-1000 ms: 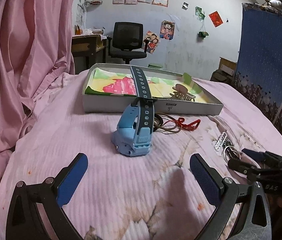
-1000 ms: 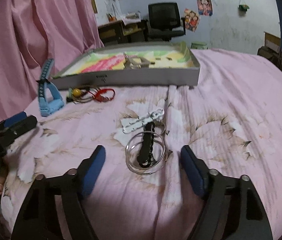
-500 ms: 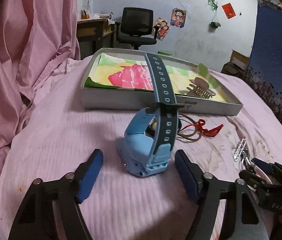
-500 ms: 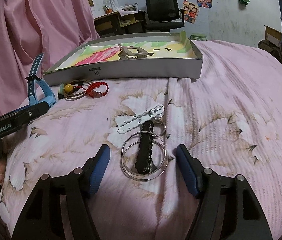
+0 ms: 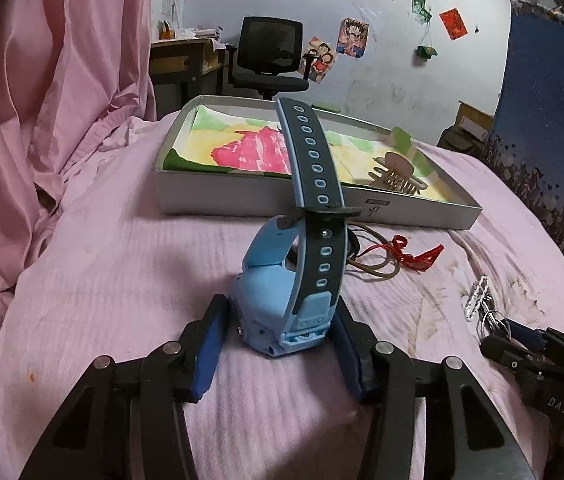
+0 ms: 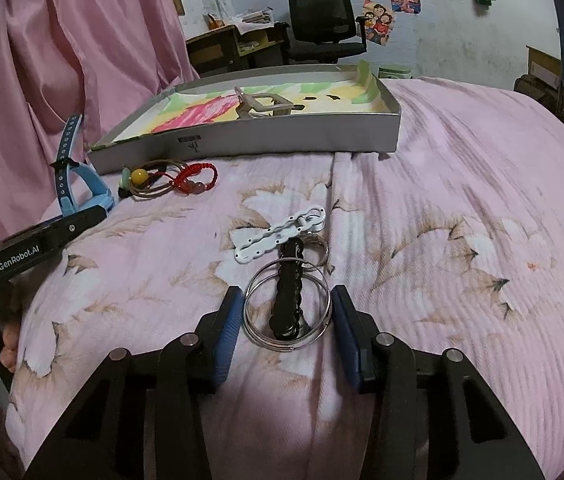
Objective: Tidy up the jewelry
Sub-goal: 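Lift the silver key ring with the right gripper while the left lifts the watch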
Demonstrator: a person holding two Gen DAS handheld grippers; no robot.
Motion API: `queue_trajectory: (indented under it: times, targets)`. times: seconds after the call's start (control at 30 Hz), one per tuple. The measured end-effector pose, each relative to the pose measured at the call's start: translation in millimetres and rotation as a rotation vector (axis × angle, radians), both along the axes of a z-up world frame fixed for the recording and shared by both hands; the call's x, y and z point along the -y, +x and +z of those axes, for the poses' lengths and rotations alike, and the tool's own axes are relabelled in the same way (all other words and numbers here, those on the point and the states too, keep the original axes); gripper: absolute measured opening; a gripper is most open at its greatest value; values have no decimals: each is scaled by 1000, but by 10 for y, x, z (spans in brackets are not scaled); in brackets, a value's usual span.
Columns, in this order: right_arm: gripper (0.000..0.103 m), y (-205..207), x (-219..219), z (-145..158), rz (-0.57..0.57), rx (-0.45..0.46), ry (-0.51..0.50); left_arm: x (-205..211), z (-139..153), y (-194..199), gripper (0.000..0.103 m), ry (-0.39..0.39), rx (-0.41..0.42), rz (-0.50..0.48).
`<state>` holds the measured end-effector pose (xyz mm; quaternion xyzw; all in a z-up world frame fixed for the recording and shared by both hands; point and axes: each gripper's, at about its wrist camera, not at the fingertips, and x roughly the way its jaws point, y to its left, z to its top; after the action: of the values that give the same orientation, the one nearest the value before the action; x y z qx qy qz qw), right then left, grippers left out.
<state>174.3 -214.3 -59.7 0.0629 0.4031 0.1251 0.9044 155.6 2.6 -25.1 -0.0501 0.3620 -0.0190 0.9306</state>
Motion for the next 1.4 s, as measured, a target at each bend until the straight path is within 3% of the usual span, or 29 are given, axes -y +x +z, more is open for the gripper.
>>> queue_trajectory:
  times: [0.63,1.4]
  targets:
    - [40,-370,-50,241,50,156,31,-2,-6,-196,47,-24,49,-34]
    - [40,-263,-116,467,106,323,117,-17,58,-278,46,-56,109,-49]
